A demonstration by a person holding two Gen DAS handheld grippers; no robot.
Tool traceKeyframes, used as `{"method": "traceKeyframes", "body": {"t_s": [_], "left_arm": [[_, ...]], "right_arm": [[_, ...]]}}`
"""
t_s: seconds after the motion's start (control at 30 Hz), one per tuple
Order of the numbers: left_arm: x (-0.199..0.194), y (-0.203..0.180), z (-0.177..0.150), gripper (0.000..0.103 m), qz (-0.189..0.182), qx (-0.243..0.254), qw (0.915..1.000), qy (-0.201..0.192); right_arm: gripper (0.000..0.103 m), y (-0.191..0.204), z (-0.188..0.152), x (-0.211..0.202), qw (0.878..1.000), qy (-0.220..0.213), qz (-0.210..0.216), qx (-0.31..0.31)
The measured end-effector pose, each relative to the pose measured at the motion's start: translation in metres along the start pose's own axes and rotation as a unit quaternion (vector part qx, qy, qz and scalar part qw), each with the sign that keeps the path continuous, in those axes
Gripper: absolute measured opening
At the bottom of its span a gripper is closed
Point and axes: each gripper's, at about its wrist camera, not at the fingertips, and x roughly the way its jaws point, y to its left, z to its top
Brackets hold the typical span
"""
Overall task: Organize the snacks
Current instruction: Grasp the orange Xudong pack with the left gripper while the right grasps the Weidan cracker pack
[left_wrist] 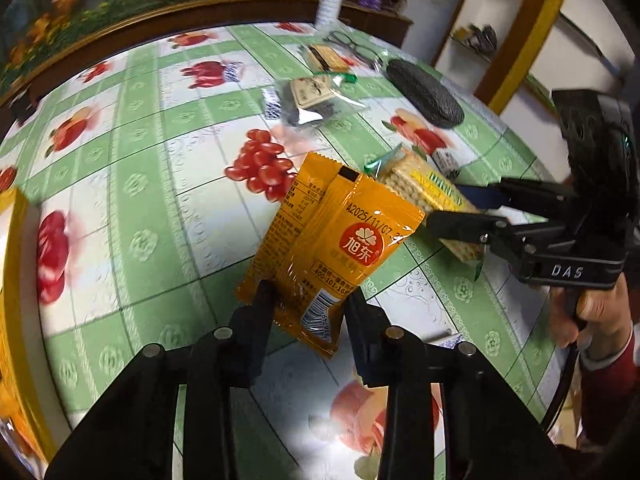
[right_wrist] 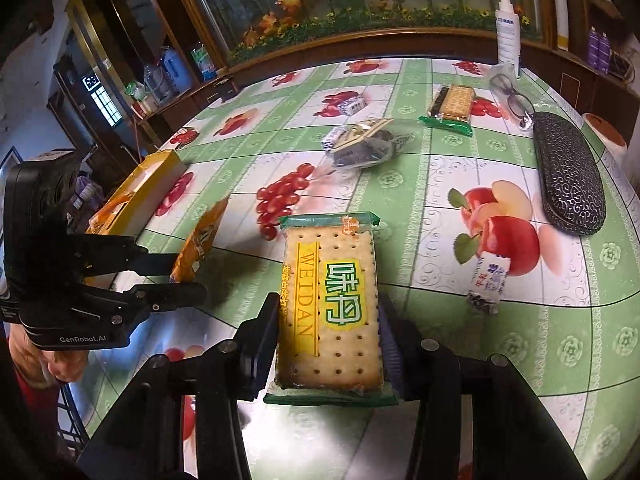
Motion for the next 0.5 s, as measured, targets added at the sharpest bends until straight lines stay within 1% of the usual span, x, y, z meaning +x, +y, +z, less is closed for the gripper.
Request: {"method": "traceKeyframes", "body": {"t_s": [0.1,0.2,0.37,0.5], "left_arm": [[-0.016,0.006,-0.010,0.032,0.004,-0.028,0.9994,-0.020],[-0.034,0.010,-0.020,0.032,0.021,-0.047,0.9979,-0.040],[-0.070,0.025,-0.037,0.032,0.042,-0.087,0.9921,-0.079],[-0.098,0.040,-0.050,0.032,0.061,-0.108,0.9867,-0.106]], "right_arm": [[0.048,0.012,-0.002,-0.001,1.000,0.000,0.011,-0.001],[0.048,0.027,-0.002,-0.002,1.000,-0.002,0.014,-0.008],[0.048,0.062,0.000,-0.007,0.999,-0.015,0.005,-0.038],[0.048,0.092,0.004,-0.007,0.997,-0.025,-0.002,-0.067]]}}
